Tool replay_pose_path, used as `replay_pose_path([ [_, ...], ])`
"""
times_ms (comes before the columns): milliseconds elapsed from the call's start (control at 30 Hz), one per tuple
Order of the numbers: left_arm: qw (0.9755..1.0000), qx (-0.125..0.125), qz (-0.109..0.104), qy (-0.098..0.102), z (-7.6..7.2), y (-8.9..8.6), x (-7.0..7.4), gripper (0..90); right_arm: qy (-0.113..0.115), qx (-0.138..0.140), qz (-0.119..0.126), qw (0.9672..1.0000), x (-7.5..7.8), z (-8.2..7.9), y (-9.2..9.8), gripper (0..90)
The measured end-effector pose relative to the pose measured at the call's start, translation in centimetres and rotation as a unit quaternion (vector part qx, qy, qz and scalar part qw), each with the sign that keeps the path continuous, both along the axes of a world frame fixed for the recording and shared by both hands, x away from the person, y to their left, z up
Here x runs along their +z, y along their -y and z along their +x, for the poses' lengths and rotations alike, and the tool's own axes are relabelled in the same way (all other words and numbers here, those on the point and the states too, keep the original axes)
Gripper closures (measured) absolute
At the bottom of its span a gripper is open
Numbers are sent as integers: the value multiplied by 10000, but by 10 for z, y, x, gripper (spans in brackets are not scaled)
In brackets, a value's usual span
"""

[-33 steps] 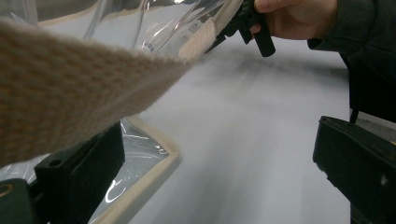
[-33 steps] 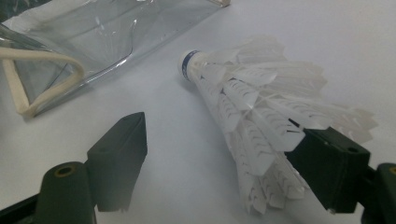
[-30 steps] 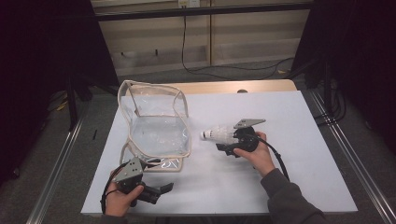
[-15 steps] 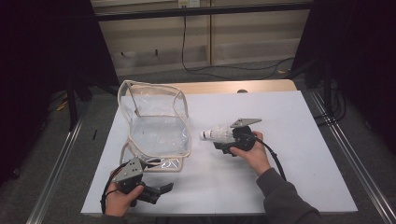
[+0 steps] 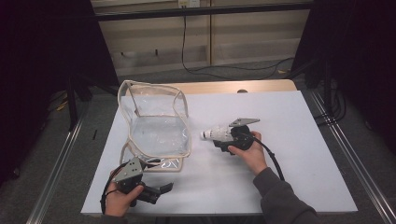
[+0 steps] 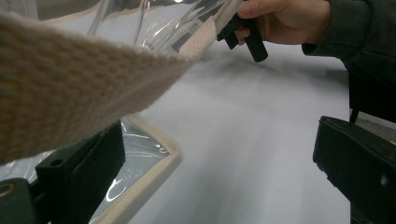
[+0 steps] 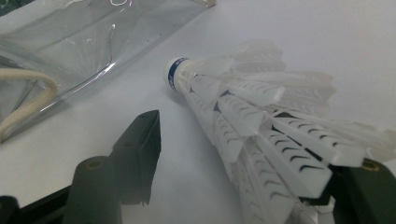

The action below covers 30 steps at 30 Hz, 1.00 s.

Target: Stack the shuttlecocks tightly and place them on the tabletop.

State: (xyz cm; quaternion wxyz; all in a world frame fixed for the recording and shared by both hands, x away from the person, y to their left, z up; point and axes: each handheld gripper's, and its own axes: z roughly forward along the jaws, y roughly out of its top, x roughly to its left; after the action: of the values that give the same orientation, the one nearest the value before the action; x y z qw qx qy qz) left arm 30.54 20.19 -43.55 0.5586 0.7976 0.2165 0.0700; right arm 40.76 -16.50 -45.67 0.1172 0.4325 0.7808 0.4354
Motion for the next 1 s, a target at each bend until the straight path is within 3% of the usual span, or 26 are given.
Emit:
replay_pose_path([
  [233,10000,-8,5,6,0,0,0,23,40,-84,41,9999,-1,1,-2,528],
  [500,10000,4,-6,-16,0,0,0,23,31,-157,61,9999,-2,2,-5,612],
  [800,10000,-2,20,-3,0,-1,0,23,79,-119,26,9999,-2,4,-5,812],
  [1000,10000,-3,16,1,0,-1,0,23,131,-66,-79,9999,1,3,-6,826],
])
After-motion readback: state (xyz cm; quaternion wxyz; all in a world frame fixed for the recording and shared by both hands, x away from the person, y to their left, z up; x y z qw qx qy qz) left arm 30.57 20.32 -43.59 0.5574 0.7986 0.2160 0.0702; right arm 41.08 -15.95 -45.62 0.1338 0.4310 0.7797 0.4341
